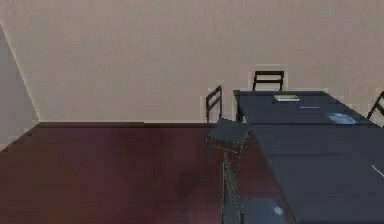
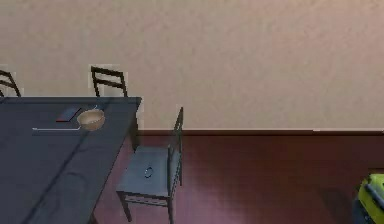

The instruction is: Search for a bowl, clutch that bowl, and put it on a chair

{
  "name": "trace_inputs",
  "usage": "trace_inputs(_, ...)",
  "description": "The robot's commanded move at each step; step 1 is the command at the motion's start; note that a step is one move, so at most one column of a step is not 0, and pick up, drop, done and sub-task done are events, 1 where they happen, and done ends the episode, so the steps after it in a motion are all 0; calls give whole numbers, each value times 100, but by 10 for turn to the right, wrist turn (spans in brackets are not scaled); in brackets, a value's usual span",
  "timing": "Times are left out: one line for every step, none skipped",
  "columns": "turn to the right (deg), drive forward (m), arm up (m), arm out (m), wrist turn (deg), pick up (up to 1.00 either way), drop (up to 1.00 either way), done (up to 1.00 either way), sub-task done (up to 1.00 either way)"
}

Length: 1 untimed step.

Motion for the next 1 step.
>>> trace_inputs(-240,0,0,0,0,0,0,0,0)
